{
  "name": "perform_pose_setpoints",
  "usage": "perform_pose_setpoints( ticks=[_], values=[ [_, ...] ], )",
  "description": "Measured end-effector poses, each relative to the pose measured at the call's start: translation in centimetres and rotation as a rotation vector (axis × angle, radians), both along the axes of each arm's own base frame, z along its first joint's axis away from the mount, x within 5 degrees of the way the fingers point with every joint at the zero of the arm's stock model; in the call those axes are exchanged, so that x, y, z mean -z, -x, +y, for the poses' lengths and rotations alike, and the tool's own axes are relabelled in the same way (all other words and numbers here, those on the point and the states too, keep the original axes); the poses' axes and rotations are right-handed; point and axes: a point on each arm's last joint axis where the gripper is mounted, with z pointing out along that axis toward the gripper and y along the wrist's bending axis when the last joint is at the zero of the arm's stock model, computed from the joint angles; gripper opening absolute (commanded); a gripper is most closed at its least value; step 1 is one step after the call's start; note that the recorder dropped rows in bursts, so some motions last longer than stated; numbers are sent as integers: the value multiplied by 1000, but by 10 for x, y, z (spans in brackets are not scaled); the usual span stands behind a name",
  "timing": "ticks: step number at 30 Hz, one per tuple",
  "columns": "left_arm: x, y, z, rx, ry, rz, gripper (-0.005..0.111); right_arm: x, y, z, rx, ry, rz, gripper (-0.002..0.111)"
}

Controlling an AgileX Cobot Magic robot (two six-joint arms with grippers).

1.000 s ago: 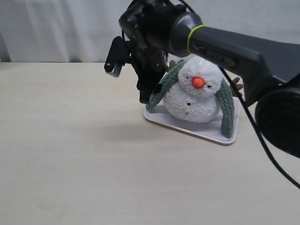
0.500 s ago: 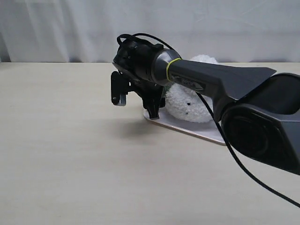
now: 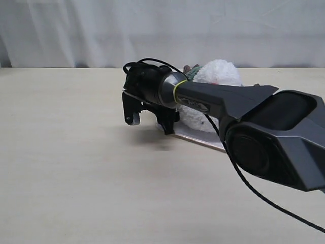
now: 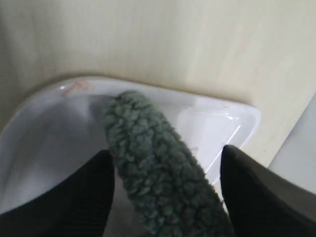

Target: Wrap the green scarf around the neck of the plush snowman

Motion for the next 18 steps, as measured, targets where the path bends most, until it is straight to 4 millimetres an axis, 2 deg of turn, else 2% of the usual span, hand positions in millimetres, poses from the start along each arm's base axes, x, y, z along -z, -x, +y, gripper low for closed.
perform_pose_setpoints(
  ticks=[5,6,10,12,18],
  values=[
    [0,0,0,0,0,0,0,10,-1,-1,22,10,-16,15],
    [0,0,0,0,0,0,0,10,-2,-1,23,11,-18,4],
    [0,0,0,0,0,0,0,4,1,1,33,13,-30,4],
    [0,0,0,0,0,0,0,-9,3,2,47,-27,-33,4],
    [0,0,0,0,0,0,0,-71,21,10,77,-299,60,4]
  ],
)
